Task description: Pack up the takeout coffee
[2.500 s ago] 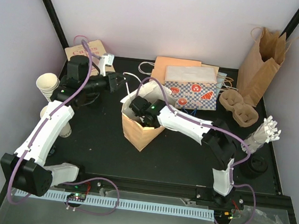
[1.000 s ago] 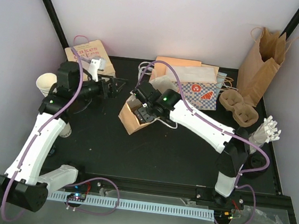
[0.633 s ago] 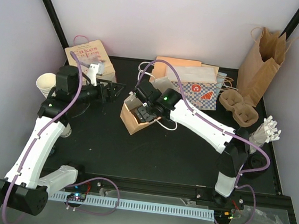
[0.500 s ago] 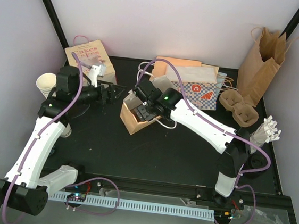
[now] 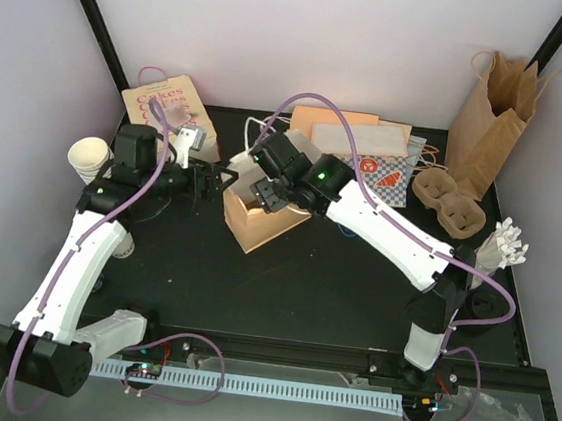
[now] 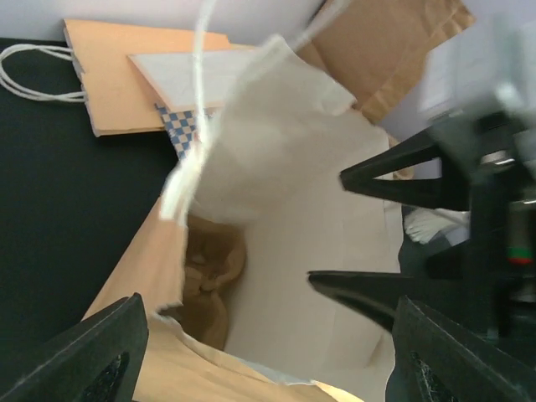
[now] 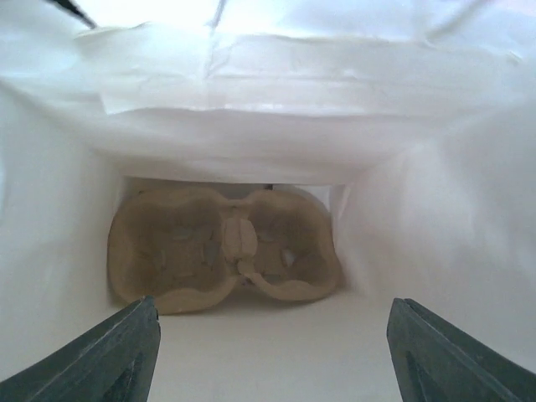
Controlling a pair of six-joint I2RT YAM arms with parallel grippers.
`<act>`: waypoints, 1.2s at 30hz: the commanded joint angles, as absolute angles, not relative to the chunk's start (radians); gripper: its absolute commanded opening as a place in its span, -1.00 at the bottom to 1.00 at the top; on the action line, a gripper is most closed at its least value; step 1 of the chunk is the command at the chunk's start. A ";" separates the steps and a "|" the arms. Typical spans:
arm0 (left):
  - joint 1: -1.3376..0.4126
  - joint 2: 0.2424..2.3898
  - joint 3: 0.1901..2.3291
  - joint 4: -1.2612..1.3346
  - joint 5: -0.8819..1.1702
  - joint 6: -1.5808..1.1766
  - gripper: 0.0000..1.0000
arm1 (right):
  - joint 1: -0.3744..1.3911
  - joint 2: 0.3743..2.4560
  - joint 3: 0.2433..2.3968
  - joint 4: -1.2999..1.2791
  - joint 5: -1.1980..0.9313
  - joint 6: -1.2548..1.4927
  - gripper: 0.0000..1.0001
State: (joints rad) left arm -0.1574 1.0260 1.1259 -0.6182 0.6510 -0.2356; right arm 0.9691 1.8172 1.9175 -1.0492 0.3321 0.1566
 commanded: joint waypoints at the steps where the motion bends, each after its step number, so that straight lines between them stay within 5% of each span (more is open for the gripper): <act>1: -0.152 1.080 1.202 -0.670 0.604 -0.184 0.63 | 0.966 1.791 1.962 -1.070 0.385 0.170 0.51; 24: -0.160 1.393 1.416 -0.659 0.562 -0.115 0.54 | 0.964 1.449 1.725 -0.839 0.520 0.182 0.48; 36: -0.190 1.531 1.522 -0.790 0.590 -0.066 0.22 | 0.955 1.371 1.619 -0.773 0.495 0.186 0.49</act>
